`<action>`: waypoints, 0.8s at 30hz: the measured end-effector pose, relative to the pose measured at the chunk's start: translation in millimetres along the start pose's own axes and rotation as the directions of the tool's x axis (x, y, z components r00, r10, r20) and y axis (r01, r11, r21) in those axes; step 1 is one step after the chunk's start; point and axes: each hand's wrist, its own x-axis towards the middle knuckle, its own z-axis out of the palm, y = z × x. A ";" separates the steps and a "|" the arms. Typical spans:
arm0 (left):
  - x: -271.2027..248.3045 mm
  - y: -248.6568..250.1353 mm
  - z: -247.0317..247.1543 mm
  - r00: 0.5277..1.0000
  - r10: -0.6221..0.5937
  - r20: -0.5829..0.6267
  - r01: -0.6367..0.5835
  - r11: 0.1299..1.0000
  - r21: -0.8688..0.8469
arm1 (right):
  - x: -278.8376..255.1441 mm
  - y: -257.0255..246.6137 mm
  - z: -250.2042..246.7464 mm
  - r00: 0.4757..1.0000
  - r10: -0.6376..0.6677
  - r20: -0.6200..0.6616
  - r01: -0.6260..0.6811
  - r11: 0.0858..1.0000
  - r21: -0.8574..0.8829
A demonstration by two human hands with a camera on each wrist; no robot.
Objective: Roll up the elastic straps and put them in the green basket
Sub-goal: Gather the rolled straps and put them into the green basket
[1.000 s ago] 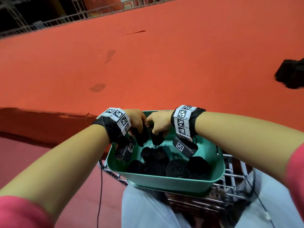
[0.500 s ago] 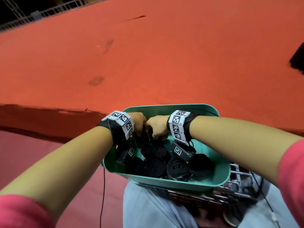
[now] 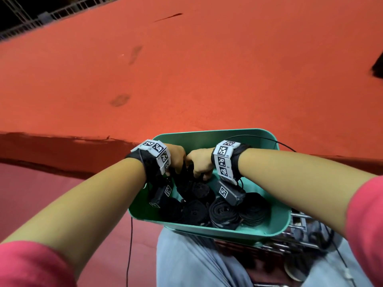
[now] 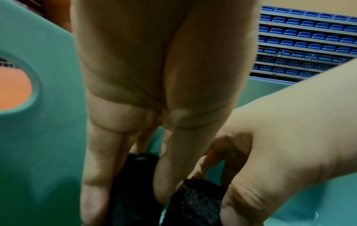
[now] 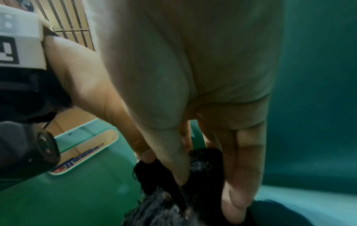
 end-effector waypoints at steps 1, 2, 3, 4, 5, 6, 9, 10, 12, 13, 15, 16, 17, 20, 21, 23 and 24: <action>0.4 0.3 1.7 1.000 -0.002 0.020 0.002 1.000 0.004 | 0.5 0.5 0.5 1.000 -0.001 0.009 0.001 1.000 0.018; 1.2 0.6 3.6 1.000 -0.004 0.031 0.003 1.000 0.010 | 1.1 1.1 0.9 1.000 -0.006 0.017 0.005 0.999 0.035; 2.4 0.7 5.8 0.999 -0.006 0.035 0.006 1.000 0.019 | 1.2 1.5 1.2 1.000 -0.012 0.023 0.011 0.999 0.048; 3.4 0.7 7.7 0.999 -0.009 0.035 0.008 1.000 0.026 | 1.4 1.9 1.4 0.999 -0.017 0.029 0.015 0.998 0.055; 4.3 0.8 9.4 0.999 -0.012 0.038 0.011 1.000 0.027 | 1.5 2.1 1.6 0.999 -0.019 0.034 0.017 0.998 0.056; 4.6 0.7 10.4 0.999 -0.014 0.045 0.013 1.000 0.022 | 1.7 2.3 2.1 0.999 -0.020 0.037 0.018 0.998 0.055; 6.3 -2.0 9.4 0.998 -0.022 0.054 0.022 1.000 0.006 | 4.4 1.9 5.2 0.998 -0.010 0.059 0.005 0.996 0.087; 6.0 -3.0 8.4 0.998 -0.023 0.055 0.022 1.000 0.006 | 5.6 1.4 6.1 0.997 -0.008 0.074 0.001 0.995 0.095; 7.1 -4.2 7.6 0.998 -0.019 0.057 0.019 1.000 0.007 | 7.3 0.1 7.1 0.996 -0.007 0.091 -0.001 0.995 0.095; 7.9 -4.2 8.0 0.998 -0.020 0.059 0.020 1.000 0.005 | 7.4 -0.5 7.3 0.996 -0.007 0.094 -0.003 0.995 0.101; 8.4 -2.7 8.9 0.998 -0.022 0.060 0.021 1.000 0.008 | 6.9 -1.8 6.7 0.996 -0.002 0.090 -0.007 0.995 0.101; 8.3 -1.5 9.3 0.998 -0.019 0.063 0.018 1.000 0.015 | 6.5 -2.3 6.2 0.996 0.005 0.084 -0.013 0.996 0.091; 8.0 0.1 9.7 0.998 -0.016 0.068 0.015 1.000 0.023 | 5.6 -2.9 5.5 0.997 0.015 0.080 -0.021 0.997 0.080; 7.2 2.9 9.7 0.996 -0.022 0.084 0.020 0.999 0.026 | 0.4 -5.0 2.0 0.998 0.015 0.059 -0.016 1.000 0.014; 7.6 3.2 9.1 0.996 -0.025 0.086 0.024 1.000 0.018 | -1.9 -6.0 0.7 0.999 0.009 0.040 -0.009 1.000 -0.014; 9.9 4.1 7.9 0.996 -0.025 0.088 0.025 1.000 0.003 | -5.7 -7.3 -1.3 1.000 0.005 0.014 -0.005 0.999 -0.040; 10.5 4.6 7.4 0.996 -0.021 0.082 0.021 1.000 0.004 | -7.1 -8.0 -2.1 1.000 0.011 0.016 -0.011 0.999 -0.034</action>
